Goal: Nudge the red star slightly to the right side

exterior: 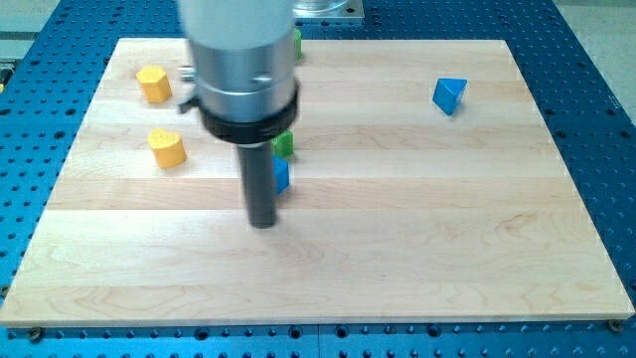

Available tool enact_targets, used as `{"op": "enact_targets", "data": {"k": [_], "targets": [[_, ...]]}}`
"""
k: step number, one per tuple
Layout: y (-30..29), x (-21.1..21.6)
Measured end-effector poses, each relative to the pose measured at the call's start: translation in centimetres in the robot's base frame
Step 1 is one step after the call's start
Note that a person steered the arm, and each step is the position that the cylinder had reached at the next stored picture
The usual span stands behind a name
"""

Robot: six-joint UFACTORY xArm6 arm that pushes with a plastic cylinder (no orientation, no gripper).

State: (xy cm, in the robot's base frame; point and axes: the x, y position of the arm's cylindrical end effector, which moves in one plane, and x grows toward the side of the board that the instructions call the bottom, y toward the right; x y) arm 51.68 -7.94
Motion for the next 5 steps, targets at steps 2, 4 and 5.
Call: {"op": "enact_targets", "data": {"k": [2, 4, 5], "targets": [[-12.0, -1.4], [-17.8, -8.8], [-16.2, -12.1]]}}
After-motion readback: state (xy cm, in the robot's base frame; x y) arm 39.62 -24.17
